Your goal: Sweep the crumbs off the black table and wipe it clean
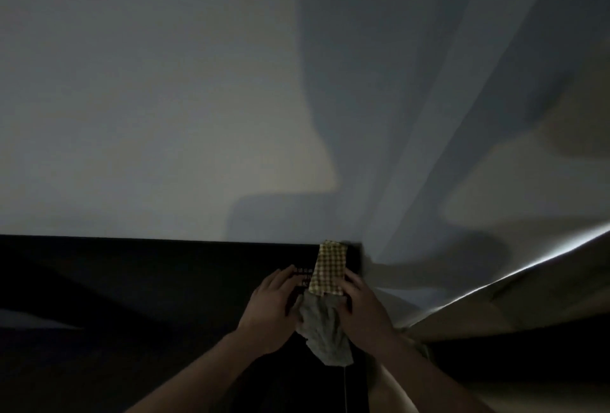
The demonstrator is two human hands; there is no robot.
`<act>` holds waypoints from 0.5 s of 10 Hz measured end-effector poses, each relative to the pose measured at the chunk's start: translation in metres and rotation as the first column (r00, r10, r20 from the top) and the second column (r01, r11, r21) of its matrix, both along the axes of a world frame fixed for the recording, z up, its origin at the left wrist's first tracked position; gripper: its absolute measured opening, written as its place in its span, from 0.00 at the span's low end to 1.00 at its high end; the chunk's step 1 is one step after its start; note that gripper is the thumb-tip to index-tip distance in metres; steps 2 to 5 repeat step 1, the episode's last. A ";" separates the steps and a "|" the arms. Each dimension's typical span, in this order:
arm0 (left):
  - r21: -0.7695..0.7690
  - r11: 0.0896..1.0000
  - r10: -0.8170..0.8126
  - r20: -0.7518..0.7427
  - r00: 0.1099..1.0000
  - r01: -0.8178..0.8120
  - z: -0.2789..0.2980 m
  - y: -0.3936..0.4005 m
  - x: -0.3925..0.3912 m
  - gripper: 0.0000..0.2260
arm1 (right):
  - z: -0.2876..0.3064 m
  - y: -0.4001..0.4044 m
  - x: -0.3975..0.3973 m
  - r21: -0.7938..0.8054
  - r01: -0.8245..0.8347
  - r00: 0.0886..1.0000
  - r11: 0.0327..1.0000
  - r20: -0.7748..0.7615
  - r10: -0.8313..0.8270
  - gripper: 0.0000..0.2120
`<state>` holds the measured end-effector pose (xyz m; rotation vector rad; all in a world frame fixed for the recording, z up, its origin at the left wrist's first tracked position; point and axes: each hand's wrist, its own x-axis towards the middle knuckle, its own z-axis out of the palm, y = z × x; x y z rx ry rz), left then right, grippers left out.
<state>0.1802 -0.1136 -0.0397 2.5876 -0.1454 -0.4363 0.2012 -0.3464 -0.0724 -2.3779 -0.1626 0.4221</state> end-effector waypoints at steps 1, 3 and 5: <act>-0.050 0.998 0.043 0.053 0.998 -0.041 0.040 0.026 -0.030 0.29 | 0.031 -0.001 -0.022 0.126 0.041 0.998 0.991 0.049 -0.047 0.21; -0.050 0.998 0.043 0.053 0.998 -0.041 0.040 0.026 -0.030 0.29 | 0.031 -0.001 -0.022 0.126 0.041 0.998 0.991 0.049 -0.047 0.21; -0.050 0.998 0.043 0.053 0.998 -0.041 0.040 0.026 -0.030 0.29 | 0.031 -0.001 -0.022 0.126 0.041 0.998 0.991 0.049 -0.047 0.21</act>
